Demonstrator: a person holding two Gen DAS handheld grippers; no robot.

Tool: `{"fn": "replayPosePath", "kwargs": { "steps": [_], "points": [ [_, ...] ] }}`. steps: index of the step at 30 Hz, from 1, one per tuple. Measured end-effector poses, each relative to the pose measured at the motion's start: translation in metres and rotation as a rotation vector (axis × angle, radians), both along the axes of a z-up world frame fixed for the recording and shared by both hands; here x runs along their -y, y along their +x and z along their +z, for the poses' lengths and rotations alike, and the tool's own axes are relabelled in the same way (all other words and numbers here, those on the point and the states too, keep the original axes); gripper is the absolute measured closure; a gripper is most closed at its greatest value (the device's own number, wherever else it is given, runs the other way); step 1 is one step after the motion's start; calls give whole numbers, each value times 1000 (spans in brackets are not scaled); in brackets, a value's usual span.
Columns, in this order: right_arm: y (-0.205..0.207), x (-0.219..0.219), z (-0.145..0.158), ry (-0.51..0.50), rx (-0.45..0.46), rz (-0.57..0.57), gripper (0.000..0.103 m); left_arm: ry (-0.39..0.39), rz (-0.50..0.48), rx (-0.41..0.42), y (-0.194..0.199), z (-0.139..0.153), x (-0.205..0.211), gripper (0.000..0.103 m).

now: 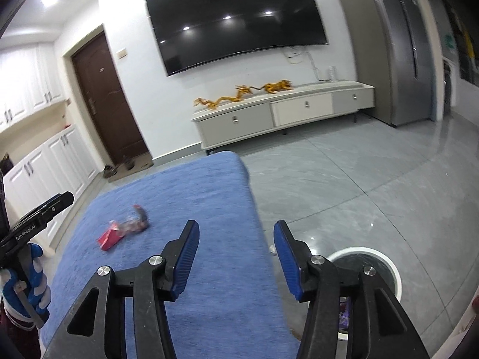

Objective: Collect trash
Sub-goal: 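Move both open tools back toward the pink bag and clear plastic, then grasp the pink bag with left tool while right tool grasps clear plastic wrapper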

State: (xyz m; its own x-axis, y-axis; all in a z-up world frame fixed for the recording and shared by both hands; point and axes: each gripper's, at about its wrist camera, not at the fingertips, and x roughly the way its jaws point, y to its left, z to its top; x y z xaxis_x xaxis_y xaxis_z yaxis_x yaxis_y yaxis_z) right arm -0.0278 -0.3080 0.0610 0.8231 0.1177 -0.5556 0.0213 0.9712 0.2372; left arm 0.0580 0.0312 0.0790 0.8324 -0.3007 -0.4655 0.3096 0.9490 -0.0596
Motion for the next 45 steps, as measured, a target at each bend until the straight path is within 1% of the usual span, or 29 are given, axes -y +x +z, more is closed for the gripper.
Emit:
{"fn": "replayPosePath", "kwargs": {
  "steps": [4,7,13,16,24,30,35,39,41,43,45],
  "points": [
    [12,-30,8,-17,4,42,53,-13,45,36,-6,3,-38,35],
    [23,-53,11,-28,0,74,52,-26,80,46,-8,1,-63,35],
    [40,-87,12,-48,-21,120,49,-59,142,19,-6,-12,-106,34],
    [46,-103,10,-61,-34,141,47,-60,160,3,-5,-18,-117,34],
    [68,-125,-1,-59,-68,176,46,-48,188,-34,3,-32,-143,34],
    [88,-138,-13,-46,-96,215,45,-40,183,-74,14,-43,-150,33],
    [107,-148,-30,-31,-134,255,45,-48,114,-118,24,-59,-147,32],
    [125,-158,-46,-31,-161,298,45,-15,43,-153,34,-71,-128,31],
    [134,-161,-52,-23,-170,316,45,15,9,-181,42,-80,-115,31],
    [145,-168,-57,-19,-180,334,45,38,-17,-211,50,-90,-102,31],
    [159,-173,-65,-10,-193,356,45,45,-33,-259,63,-102,-91,31]
  ]
}}
